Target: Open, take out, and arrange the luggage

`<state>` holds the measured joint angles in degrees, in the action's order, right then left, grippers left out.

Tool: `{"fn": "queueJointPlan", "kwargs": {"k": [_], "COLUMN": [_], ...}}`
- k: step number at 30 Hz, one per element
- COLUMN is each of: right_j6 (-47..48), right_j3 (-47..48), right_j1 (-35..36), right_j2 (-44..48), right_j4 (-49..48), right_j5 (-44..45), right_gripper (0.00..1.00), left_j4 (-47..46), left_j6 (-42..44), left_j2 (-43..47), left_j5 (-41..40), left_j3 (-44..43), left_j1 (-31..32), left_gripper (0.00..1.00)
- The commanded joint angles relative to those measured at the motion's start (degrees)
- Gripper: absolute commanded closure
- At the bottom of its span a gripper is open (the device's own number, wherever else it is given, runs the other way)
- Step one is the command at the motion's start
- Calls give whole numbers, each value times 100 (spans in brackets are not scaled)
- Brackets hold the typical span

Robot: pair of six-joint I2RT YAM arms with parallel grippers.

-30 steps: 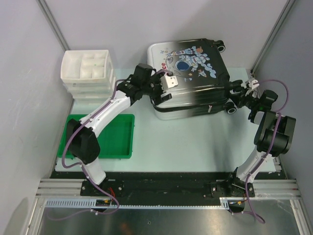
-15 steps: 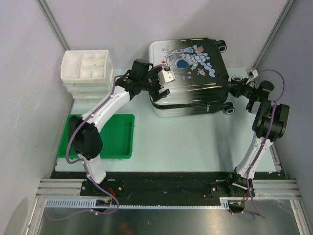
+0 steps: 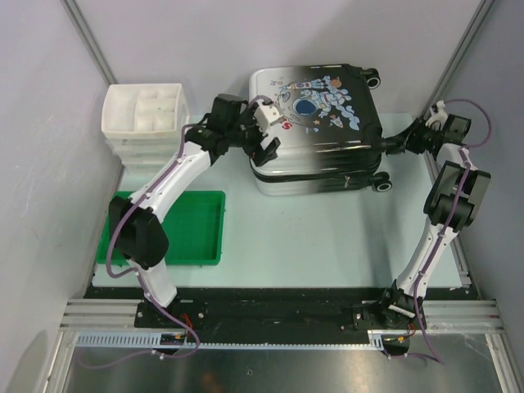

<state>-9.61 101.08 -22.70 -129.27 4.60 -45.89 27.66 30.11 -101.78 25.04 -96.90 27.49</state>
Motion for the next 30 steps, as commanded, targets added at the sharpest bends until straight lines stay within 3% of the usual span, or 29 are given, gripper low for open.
{"fn": "queueJointPlan", "kwargs": {"k": [1, 7, 11, 18, 25, 28, 30], "right_j6": [-173, -761, -1017, -1157, -1114, -798, -168], "right_j3": [-227, -457, -1228, -3459, -4884, -5036, -5036], "right_j1": [116, 327, 345, 792, 1540, 1252, 604], "right_j2": [-177, -449, -327, 1051, 2757, 3223, 3478], "right_j4": [1456, 1807, 1860, 1027, 112, 276, 629], "right_j5": [335, 274, 46, -517, -1045, -1019, -1001], "right_gripper": [55, 60, 67, 70, 69, 69, 68], "left_j4": [-358, -358, -375, -367, -375, -384, -384], "left_j6": [-1383, -2271, -2781, -2976, -3169, -3125, -3029], "left_j2": [817, 1475, 1818, 1943, 1495, 1319, 1231], "left_j5": [35, 352, 519, 713, 845, 775, 740], "left_j3": [-102, 434, 918, 1420, 1245, 1130, 1077], "left_j1": [-358, -630, -885, -956, -859, -832, -824], "left_gripper": [0, 0, 0, 1, 4, 4, 5]}}
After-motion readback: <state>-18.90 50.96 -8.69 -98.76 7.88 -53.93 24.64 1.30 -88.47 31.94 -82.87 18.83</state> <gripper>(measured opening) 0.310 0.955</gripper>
